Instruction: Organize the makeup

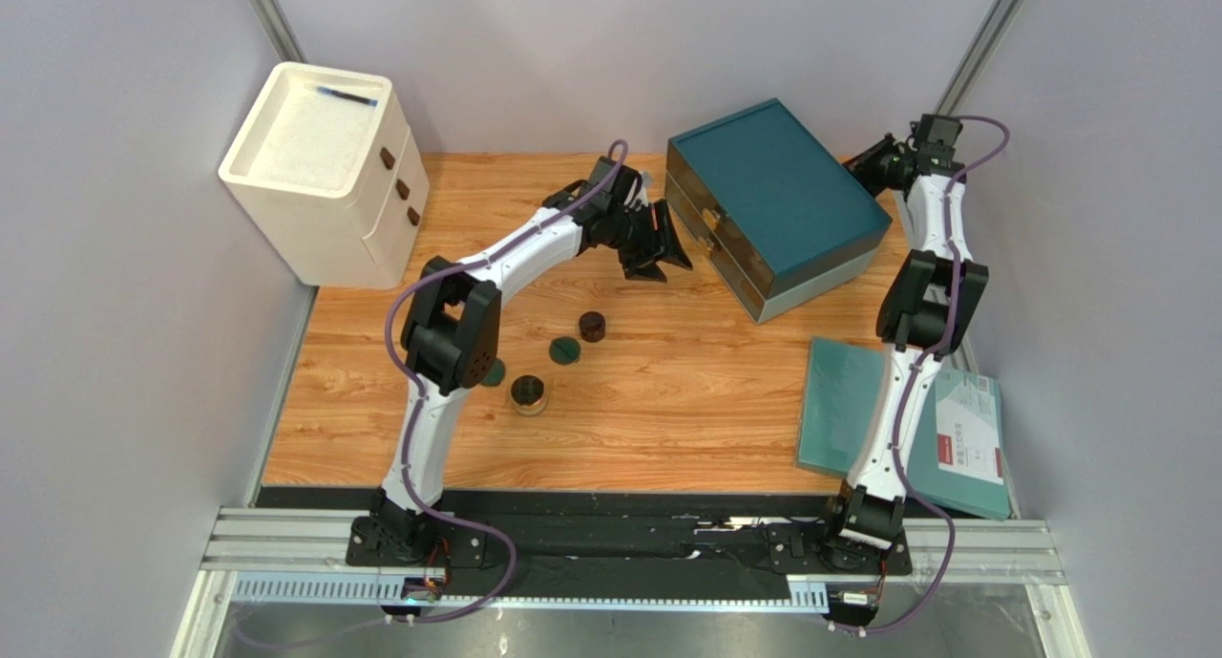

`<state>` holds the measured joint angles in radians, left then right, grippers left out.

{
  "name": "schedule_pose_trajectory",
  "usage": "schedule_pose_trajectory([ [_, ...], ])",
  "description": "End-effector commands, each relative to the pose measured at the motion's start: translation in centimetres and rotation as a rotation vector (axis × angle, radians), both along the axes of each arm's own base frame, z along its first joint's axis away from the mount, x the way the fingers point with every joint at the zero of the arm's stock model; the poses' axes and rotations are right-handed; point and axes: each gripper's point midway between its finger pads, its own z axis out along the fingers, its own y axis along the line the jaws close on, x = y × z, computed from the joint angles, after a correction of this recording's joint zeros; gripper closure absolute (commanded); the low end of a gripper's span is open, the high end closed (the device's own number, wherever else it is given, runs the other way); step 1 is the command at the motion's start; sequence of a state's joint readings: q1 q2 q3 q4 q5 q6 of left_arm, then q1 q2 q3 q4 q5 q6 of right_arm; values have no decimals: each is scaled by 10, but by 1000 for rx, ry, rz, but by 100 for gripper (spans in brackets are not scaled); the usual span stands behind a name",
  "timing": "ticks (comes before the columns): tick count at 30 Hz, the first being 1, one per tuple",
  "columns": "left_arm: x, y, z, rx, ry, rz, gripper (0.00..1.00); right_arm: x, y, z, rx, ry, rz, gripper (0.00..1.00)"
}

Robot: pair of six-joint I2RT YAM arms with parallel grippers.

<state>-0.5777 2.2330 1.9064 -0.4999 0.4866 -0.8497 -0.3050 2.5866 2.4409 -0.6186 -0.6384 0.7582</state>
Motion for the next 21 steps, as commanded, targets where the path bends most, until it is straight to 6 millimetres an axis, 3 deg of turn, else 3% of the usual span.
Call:
schedule_pose_trajectory([
  [1, 6, -1, 3, -5, -9, 10, 36, -26, 51, -2, -30, 59, 149, 100],
  [8, 15, 13, -2, 36, -1, 72, 31, -18, 0, 24, -97, 51, -70, 100],
  [14, 25, 25, -1, 23, 15, 134, 28, -17, -48, 114, -193, -141, -231, 100],
  [15, 28, 28, -2, 20, 22, 148, 28, -17, -51, 124, -202, -160, -242, 100],
  [16, 29, 27, -4, 11, 38, 157, 28, -20, -55, 146, -214, -200, -255, 100],
  [19, 32, 26, -11, -9, 74, 172, 28, -25, -50, 174, -210, -251, -242, 100],
  [21, 35, 25, -14, -23, 89, 179, 29, -30, -40, 181, -186, -259, -210, 100],
])
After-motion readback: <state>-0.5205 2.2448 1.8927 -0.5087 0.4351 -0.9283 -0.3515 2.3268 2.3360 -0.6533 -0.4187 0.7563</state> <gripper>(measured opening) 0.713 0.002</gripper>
